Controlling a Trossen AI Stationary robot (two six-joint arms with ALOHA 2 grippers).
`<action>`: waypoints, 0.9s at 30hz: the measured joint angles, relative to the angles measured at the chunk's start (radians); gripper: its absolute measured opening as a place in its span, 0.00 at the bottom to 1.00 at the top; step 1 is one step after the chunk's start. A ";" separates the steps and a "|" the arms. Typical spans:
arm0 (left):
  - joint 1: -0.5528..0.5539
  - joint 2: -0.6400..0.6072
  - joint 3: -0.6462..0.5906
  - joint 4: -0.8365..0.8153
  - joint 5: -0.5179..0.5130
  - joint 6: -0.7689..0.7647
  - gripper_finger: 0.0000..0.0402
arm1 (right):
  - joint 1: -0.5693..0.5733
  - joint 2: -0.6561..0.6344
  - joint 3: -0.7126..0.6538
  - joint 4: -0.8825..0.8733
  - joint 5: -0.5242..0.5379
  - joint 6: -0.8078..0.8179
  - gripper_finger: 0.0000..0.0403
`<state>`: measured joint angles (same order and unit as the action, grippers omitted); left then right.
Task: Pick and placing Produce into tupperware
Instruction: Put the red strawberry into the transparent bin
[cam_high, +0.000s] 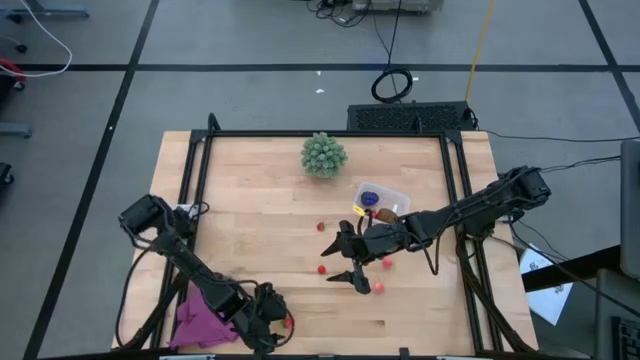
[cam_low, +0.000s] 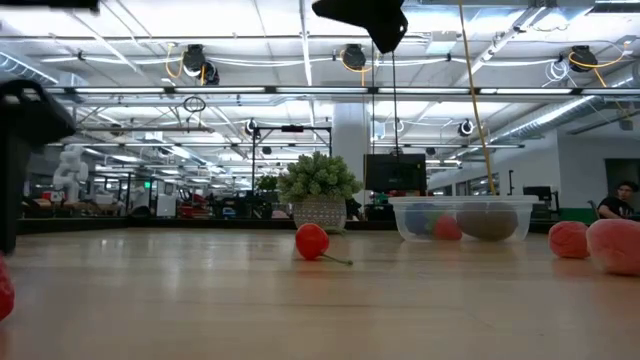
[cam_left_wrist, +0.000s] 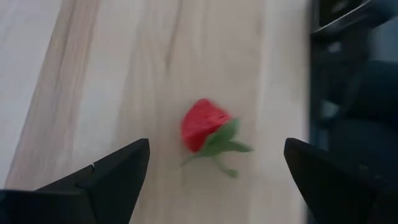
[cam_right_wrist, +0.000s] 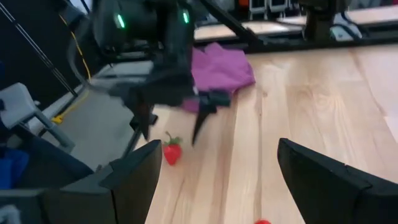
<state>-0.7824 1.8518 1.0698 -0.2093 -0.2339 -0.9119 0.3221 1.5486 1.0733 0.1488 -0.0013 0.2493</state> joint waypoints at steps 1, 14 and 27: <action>0.002 0.011 0.000 -0.001 0.000 0.000 0.94 | 0.001 0.000 0.000 0.012 0.000 0.000 0.77; 0.023 0.058 0.003 0.003 -0.053 0.008 0.94 | 0.007 0.000 0.000 0.033 -0.001 0.001 0.77; 0.034 0.060 0.001 -0.058 -0.116 0.013 0.94 | 0.007 0.000 0.000 0.057 -0.003 0.001 0.77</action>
<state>-0.7486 1.9114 1.0710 -0.2671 -0.3500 -0.8987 0.3290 1.5486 1.0733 0.2062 -0.0044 0.2501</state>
